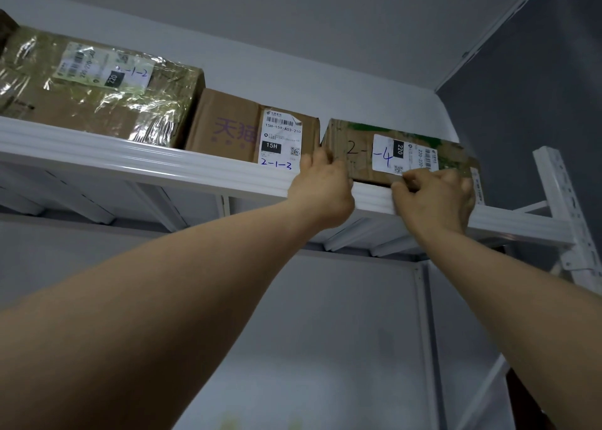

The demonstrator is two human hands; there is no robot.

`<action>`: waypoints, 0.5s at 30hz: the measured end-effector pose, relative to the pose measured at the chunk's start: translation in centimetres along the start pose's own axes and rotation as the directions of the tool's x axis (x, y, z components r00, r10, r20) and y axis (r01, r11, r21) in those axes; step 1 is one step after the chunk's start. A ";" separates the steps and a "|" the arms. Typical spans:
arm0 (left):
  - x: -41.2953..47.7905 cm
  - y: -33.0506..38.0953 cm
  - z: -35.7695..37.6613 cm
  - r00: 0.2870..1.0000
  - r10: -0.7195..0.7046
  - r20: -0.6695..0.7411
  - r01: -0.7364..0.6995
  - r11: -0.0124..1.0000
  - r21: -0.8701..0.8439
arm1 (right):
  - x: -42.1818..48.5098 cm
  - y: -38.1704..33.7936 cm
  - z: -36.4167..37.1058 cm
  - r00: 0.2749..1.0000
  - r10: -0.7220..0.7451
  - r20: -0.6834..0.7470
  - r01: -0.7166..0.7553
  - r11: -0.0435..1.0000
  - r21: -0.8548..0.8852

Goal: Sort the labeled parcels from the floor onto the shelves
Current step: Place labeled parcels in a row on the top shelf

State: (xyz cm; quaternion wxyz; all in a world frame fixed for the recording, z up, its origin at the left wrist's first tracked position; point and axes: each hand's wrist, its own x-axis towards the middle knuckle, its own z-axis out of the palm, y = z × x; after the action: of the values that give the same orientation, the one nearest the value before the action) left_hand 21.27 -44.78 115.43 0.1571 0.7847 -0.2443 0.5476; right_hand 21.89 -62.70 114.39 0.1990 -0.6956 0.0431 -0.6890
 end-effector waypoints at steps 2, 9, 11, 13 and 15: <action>0.0 -0.1 0.0 0.997 -0.032 0.065 0.028 0.998 0.052 | -0.2 -0.3 0.3 1.000 -0.020 0.022 0.020 1.000 0.015; 0.3 -0.1 0.2 0.986 -0.069 0.149 0.051 0.991 0.120 | -0.4 -0.7 1.2 0.997 -0.044 0.060 0.044 0.999 0.009; 0.2 -0.3 0.2 0.987 -0.053 0.152 0.035 0.992 0.119 | -0.4 -0.8 1.5 0.997 -0.047 0.069 0.047 0.999 -0.002; 0.0 -0.6 0.1 0.989 -0.029 0.147 0.012 0.993 0.117 | -0.4 -0.9 1.7 0.997 -0.039 0.070 0.040 0.999 -0.005; -0.1 -0.9 0.2 0.989 -0.010 0.145 -0.007 0.993 0.118 | -0.5 -1.1 1.9 0.997 -0.036 0.072 0.037 0.999 -0.010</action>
State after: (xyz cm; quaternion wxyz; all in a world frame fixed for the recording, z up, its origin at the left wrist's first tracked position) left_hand 21.88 -44.08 115.33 0.0925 0.8307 -0.2217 0.5022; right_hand 23.53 -61.12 114.37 0.1837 -0.7217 0.0271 -0.6668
